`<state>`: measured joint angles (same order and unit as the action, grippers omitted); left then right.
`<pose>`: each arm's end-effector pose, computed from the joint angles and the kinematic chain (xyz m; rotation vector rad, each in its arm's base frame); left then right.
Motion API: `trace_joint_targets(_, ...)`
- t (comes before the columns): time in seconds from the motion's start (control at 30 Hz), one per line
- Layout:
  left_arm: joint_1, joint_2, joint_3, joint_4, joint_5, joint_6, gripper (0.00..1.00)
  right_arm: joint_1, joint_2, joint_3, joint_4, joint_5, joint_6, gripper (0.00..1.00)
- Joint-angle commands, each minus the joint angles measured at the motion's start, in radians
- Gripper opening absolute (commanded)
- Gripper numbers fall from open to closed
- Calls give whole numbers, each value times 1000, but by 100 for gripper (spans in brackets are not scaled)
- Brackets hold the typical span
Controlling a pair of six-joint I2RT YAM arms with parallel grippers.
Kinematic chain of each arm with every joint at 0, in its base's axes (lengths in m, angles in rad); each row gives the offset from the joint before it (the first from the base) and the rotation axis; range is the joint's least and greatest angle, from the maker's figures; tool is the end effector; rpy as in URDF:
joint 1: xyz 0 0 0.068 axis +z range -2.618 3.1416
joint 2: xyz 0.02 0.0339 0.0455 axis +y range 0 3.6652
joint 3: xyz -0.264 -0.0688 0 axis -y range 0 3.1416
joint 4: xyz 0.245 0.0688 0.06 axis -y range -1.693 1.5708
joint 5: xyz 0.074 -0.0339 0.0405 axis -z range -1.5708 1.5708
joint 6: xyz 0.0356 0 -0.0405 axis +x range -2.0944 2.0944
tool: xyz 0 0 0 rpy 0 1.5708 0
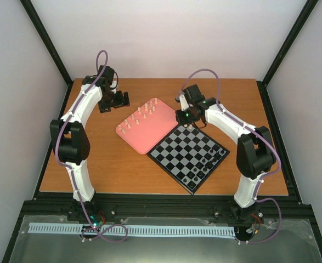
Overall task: Set up the chess pieces on the board
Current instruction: Pick up the chess piece from the storage box, then place the chess piece on the chessboard.
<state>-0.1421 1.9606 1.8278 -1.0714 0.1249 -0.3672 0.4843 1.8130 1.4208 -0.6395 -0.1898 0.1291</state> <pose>0.4055 -0.0625 0.2827 -0.2825 2.7887 -0.3005 0.3408 0.1869 0.2381 -0.5361 2.5927 0.4609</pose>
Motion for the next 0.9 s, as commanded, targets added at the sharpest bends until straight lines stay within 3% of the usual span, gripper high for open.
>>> trace_joint_targets(0.0, 7, -2, 31, -2, 9, -13, 100, 7, -52, -116, 102, 34, 38, 9)
trace_joint_targets(0.37, 7, -19, 22, -1, -2, -10, 100, 7, 11, -149, 109, 190, 75, 8)
trace_joint_targets(0.87, 6, -14, 27, -6, -13, -7, 100, -8, 86, -120, 115, 198, 98, 8)
